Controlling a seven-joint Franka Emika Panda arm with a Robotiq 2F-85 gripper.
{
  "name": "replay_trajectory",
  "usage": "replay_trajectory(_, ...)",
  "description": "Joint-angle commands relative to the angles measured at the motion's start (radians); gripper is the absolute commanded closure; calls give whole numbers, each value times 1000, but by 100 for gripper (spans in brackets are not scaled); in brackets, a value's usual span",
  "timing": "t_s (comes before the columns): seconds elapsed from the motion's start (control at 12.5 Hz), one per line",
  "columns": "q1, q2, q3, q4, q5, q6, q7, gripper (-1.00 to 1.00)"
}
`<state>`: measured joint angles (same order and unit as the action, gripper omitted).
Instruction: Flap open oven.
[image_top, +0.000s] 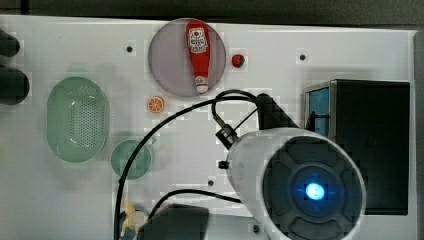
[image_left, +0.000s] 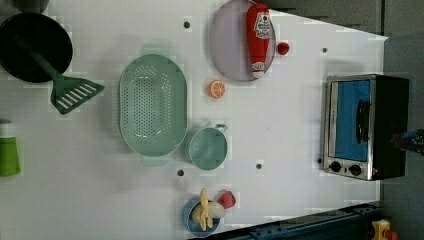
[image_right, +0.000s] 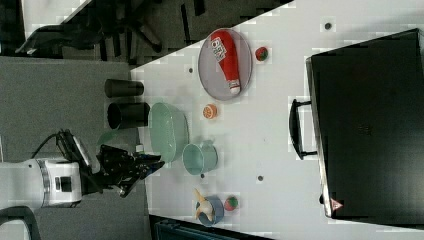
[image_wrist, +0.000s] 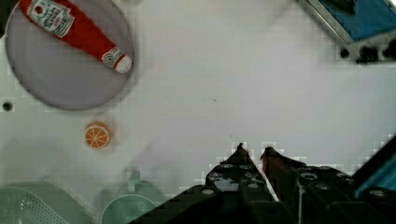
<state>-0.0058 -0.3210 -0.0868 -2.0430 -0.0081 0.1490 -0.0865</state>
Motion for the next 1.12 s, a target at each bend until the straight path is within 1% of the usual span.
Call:
replay_trajectory(0.08,-23,-4,-55,0,-5,34,-362,65)
replay_trajectory(0.32,-27,37,-127,-6,-26,76,-707,65)
replay_trajectory(0.4,-29,55,-150,-7,-40,104,-787,65)
replay_trajectory(0.48,-33,74,-173,-8,-54,133,-828,65)
replay_trajectory(0.64,-35,114,-220,-9,-74,184,-838,65)
replay_trajectory(0.88,-36,177,-283,-12,-83,230,-884,65)
replay_trajectory(1.12,-37,241,-329,-53,-83,332,-1077,65)
